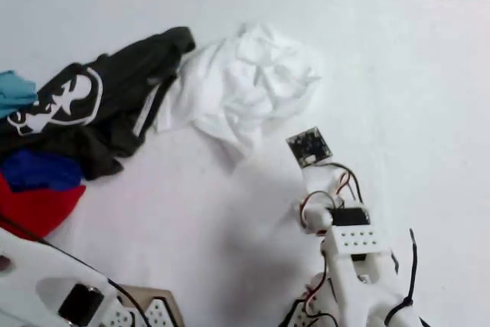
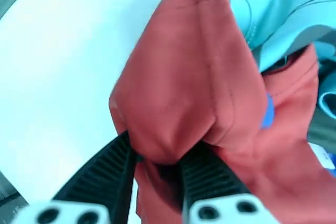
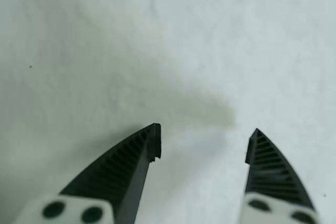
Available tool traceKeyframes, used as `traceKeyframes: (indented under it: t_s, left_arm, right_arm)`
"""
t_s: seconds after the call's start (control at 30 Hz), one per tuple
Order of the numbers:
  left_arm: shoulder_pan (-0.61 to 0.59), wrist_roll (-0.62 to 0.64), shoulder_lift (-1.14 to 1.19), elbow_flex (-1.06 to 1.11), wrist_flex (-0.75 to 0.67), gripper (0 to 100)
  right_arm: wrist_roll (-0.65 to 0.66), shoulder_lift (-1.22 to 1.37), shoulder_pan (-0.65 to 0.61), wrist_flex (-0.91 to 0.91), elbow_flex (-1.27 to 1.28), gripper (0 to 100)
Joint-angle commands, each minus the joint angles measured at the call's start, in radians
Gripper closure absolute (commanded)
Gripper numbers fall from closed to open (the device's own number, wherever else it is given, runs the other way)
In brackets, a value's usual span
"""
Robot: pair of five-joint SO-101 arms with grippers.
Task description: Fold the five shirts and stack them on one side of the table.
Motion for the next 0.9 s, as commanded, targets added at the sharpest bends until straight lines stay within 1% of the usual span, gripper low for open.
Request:
traceKeyframes:
  t_s: [0.0,0.07,0.13,0.17,0.27,0.37,0.5,0.67,0.77,0.87]
  left_arm:
    - [0.041,-0.084,-0.086,-0.015,0.017,90]
    - [0.081,-0.106,-0.086,0.024,0.017,79]
    - [0.112,-0.075,-0.086,0.054,0.017,68]
    - [0.124,-0.041,-0.087,0.059,0.015,65]
    - [0.186,0.077,-0.101,0.051,0.002,65]
    - [0.305,0.129,-0.114,-0.001,0.012,65]
    - [0.532,0.132,-0.109,0.005,0.014,65]
    - [0.779,0.132,-0.041,0.134,0.003,65]
    - [0.865,0.132,0.055,0.225,-0.044,65]
    - [0.904,0.132,0.173,0.251,-0.084,65]
  right_arm:
    - [0.002,-0.019,0.001,-0.013,-0.005,73.4]
    - [0.002,-0.019,0.001,-0.013,-0.005,73.4]
    - [0.002,-0.019,0.001,-0.013,-0.005,73.4]
    - [0.002,-0.019,0.001,-0.013,-0.005,73.4]
    - [0.000,-0.018,0.001,-0.013,-0.005,73.4]
    - [0.000,-0.018,0.001,-0.013,-0.005,73.4]
    - [0.000,-0.018,0.001,-0.013,-0.005,73.4]
    - [0.000,-0.018,0.001,-0.013,-0.005,73.4]
    - [0.000,-0.018,0.001,-0.013,-0.005,73.4]
    - [0.000,-0.018,0.001,-0.013,-0.005,73.4]
